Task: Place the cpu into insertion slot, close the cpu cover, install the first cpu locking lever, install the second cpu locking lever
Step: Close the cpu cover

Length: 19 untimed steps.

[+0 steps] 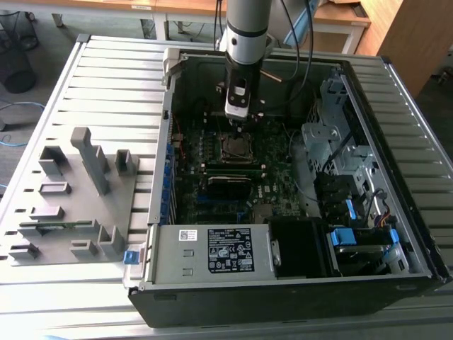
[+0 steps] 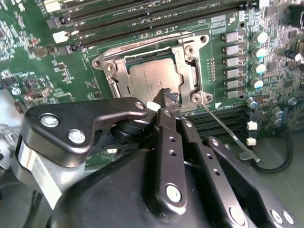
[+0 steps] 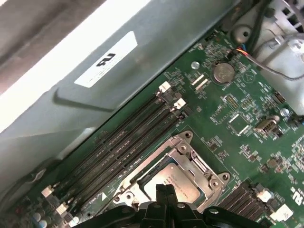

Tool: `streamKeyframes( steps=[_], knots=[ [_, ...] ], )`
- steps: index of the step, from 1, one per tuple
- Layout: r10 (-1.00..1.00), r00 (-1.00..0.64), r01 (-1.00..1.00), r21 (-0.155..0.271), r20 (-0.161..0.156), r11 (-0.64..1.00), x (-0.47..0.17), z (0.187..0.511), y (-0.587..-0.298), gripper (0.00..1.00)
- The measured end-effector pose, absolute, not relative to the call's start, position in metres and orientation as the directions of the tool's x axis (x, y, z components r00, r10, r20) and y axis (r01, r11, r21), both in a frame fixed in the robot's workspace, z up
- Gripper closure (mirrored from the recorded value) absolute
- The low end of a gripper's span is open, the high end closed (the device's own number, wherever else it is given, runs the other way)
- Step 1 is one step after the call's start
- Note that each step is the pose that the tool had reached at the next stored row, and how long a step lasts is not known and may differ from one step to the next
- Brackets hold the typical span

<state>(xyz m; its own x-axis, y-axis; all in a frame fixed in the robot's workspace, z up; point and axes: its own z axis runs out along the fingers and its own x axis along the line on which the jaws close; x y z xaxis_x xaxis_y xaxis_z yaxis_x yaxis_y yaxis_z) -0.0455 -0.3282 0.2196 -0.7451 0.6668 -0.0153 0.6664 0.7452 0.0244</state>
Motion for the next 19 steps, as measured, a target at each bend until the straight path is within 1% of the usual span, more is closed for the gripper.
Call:
streamKeyframes(
  steps=[8, 15, 19],
  knots=[
    [0.657, -0.754, 0.656, 0.024, -0.015, 0.754, -0.0456, 0.2196, -0.3282, 0.90],
    [0.591, -0.807, 0.591, 0.024, -0.015, 0.807, -0.0456, 0.2195, -0.3282, 0.90],
    [0.587, -0.810, 0.586, 0.024, -0.015, 0.810, -0.0455, 0.2195, -0.3281, 0.90]
  ],
)
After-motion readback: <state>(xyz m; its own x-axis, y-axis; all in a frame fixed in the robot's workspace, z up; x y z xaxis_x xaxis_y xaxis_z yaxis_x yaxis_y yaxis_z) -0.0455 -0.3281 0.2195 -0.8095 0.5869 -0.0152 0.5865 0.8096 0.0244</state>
